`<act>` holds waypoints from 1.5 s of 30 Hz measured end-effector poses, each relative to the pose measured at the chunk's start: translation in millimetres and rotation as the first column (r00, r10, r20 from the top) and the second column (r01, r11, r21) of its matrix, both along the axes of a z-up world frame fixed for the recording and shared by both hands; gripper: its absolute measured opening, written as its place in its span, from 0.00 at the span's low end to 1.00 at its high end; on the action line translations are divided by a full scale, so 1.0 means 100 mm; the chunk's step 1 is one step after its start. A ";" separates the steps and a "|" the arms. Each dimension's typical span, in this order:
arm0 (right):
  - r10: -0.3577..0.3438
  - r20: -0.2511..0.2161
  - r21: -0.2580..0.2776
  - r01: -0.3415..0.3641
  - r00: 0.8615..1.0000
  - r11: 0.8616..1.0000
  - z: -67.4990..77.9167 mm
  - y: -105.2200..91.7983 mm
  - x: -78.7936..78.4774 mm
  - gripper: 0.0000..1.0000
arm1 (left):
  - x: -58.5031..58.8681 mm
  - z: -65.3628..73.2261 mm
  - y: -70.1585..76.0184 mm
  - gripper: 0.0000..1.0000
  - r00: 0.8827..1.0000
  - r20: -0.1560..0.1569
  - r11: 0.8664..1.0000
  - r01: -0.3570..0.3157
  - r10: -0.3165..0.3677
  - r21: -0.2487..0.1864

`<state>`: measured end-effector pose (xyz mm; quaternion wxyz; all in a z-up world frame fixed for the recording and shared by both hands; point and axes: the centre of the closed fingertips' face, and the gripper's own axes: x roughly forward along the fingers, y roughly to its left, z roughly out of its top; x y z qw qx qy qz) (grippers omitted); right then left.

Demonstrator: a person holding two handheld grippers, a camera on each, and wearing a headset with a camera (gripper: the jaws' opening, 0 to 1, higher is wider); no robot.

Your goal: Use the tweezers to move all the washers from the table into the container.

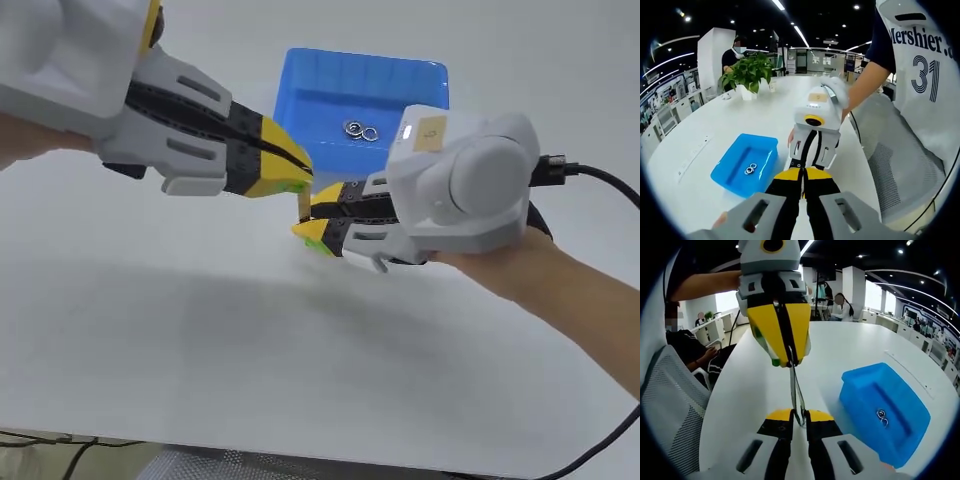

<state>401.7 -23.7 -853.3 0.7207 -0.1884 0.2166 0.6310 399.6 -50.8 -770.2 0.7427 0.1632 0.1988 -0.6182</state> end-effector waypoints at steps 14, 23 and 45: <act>-0.004 0.062 0.026 0.002 0.998 1.000 0.31 -0.02 0.07 0.11 | 0.02 0.30 -0.03 0.05 0.998 0.058 1.000 0.023 -0.023 0.004; -0.019 0.131 0.037 0.014 0.991 0.999 0.58 -0.10 0.23 0.11 | 0.12 0.56 -0.10 0.05 0.992 0.117 0.999 0.040 -0.039 -0.009; -0.057 0.226 0.038 0.050 0.973 0.998 0.84 -0.24 0.73 0.11 | 0.52 0.80 -0.26 0.05 0.976 0.201 0.996 0.089 -0.087 0.000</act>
